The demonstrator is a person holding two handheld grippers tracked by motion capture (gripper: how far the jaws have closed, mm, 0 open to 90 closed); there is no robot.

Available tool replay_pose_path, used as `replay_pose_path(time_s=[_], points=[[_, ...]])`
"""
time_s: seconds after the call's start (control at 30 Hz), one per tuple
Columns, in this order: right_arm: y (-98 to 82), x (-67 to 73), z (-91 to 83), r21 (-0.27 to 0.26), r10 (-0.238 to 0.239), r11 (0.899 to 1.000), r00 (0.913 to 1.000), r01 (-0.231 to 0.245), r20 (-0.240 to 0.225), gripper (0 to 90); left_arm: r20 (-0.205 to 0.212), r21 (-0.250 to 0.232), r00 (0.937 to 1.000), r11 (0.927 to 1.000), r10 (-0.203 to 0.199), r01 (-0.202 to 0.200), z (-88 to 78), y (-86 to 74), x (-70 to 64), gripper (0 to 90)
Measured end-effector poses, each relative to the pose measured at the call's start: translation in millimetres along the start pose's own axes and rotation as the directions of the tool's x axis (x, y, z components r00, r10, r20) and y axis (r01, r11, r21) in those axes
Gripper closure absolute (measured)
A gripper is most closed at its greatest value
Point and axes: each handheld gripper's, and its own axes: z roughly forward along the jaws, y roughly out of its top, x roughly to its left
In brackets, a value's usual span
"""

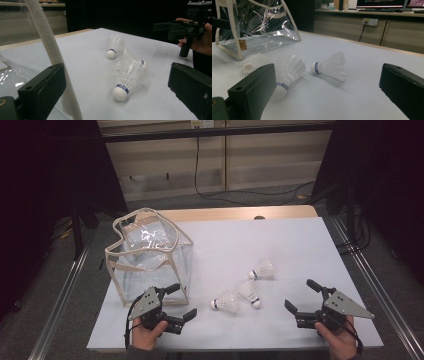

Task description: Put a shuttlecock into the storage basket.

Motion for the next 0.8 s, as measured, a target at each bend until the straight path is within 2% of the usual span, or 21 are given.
replay_pose_path(time_s=[0.33,0.7,0.8], points=[[0.0,0.2,0.0,0.000,-0.002,1.000,1.0000,0.002,-0.004,0.9,0.034,0.017,0.9994,0.9998,0.009,-0.010,7.6,0.5,-5.6,1.7],[0.1,0.8,0.1,0.002,-0.003,1.000,1.0000,0.003,-0.005,0.9,0.045,0.040,0.9988,0.9990,0.015,-0.017,16.1,1.1,-9.2,1.8],[0.2,0.6,0.1,0.000,-0.003,1.000,1.0000,0.003,-0.004,1.0,0.060,0.047,0.9981,0.9987,0.015,-0.018,19.3,2.4,-10.8,1.8]])
